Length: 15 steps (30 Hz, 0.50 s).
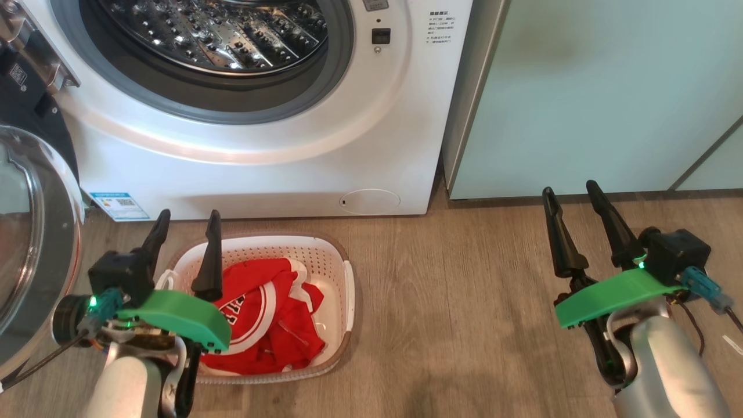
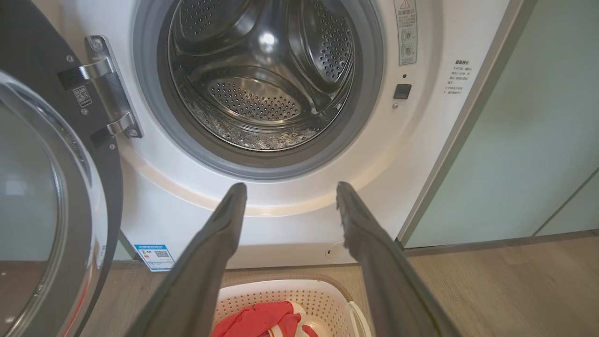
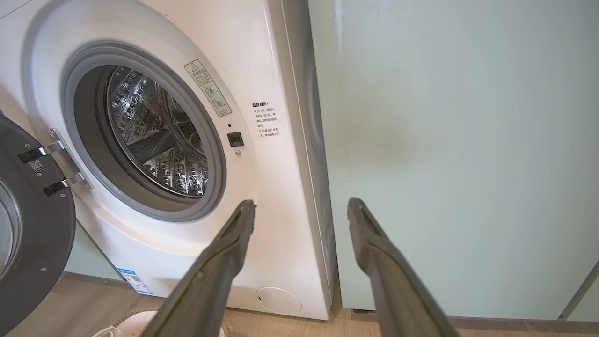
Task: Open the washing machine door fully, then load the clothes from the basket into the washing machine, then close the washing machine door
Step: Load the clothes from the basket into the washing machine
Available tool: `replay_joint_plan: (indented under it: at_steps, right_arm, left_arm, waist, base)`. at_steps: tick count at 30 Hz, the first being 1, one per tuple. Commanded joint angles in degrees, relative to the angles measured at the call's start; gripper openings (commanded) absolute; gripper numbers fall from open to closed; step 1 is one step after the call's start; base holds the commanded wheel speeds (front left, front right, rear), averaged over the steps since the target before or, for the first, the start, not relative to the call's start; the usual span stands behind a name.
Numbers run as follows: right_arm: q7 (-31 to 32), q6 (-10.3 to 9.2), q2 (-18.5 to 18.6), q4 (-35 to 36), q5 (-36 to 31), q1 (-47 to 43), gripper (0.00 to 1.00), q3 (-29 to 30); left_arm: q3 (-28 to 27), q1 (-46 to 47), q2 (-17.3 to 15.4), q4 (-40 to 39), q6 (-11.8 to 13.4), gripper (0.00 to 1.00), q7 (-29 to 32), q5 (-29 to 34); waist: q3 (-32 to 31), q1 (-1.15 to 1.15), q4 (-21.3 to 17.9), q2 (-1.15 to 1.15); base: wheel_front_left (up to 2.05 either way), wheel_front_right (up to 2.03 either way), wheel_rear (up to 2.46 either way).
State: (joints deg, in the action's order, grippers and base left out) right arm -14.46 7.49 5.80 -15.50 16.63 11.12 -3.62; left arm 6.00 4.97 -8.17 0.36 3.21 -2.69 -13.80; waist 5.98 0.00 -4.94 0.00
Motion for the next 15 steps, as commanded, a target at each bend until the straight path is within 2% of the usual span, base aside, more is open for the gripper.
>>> replay_joint_plan:
  at_steps: [1,8,15]
  right_arm:
    - [-0.53,0.0,0.08,1.74,-0.09,1.52,1.0,-1.08]
    - [-0.53,0.0,0.13,1.9,-0.08,1.64,1.0,-1.16]
    - [-0.53,0.0,0.13,2.96,-0.27,2.29,1.0,-1.22]
  left_arm:
    - [-1.53,2.28,-1.34,-2.25,0.3,1.0,-0.5,-0.42]
    - [-1.04,2.38,-1.76,-2.14,0.23,1.0,0.28,-0.61]
    - [0.94,5.05,-1.95,1.58,-1.29,1.0,3.61,-1.23]
  waist:
    - [0.02,0.0,0.04,0.0]
    - [0.55,0.0,0.13,0.0]
    - [3.43,0.0,0.44,0.0]
  base:
    - [0.0,0.0,0.0]
    - [0.0,0.0,0.0]
    - [0.0,0.0,0.0]
